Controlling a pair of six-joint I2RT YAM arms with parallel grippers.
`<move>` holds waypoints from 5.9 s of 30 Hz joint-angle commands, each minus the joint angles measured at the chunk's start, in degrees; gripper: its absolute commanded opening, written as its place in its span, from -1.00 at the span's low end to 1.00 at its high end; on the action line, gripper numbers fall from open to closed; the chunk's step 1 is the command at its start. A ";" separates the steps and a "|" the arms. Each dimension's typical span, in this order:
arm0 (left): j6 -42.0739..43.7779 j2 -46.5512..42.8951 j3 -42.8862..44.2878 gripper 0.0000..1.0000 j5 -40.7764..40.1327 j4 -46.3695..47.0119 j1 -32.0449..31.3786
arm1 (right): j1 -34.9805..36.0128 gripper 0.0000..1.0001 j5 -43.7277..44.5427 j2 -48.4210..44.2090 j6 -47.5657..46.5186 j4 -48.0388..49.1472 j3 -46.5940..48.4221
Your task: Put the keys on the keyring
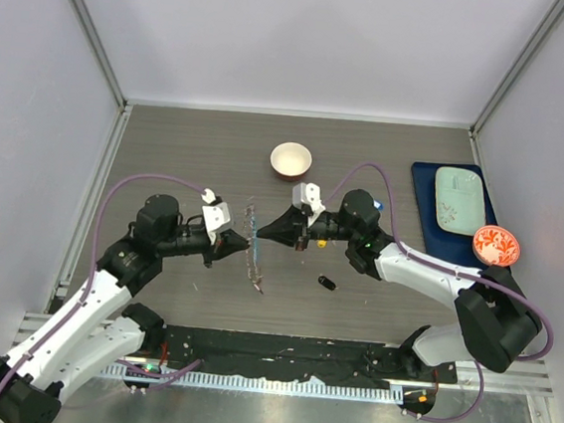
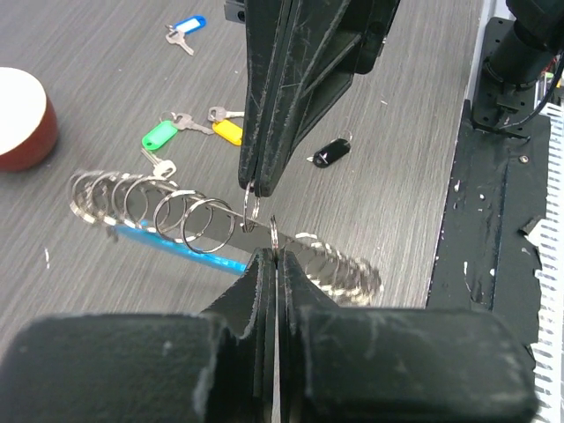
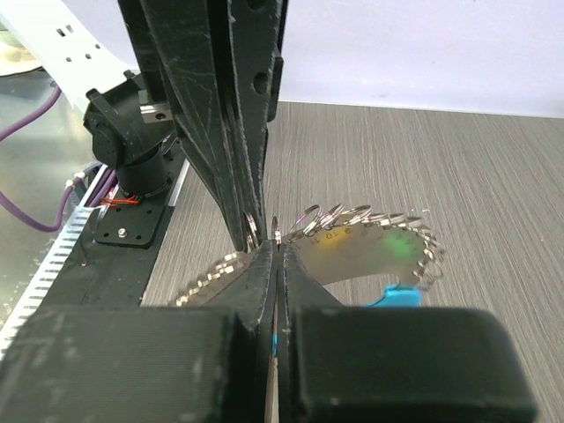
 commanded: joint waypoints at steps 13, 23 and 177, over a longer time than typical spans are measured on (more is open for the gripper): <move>1.27 -1.39 0.64 -0.51 1.15 1.87 -9.18 | -0.16 -0.98 8.07 0.04 1.71 3.31 1.79; -0.21 -2.00 1.61 -0.15 -9.02 2.47 -12.44 | -0.42 -0.99 7.37 0.22 2.15 4.45 1.44; 0.13 -14.40 -0.67 -1.00 -21.97 -10.09 2.76 | 4.50 0.28 41.29 4.61 21.23 -61.99 7.42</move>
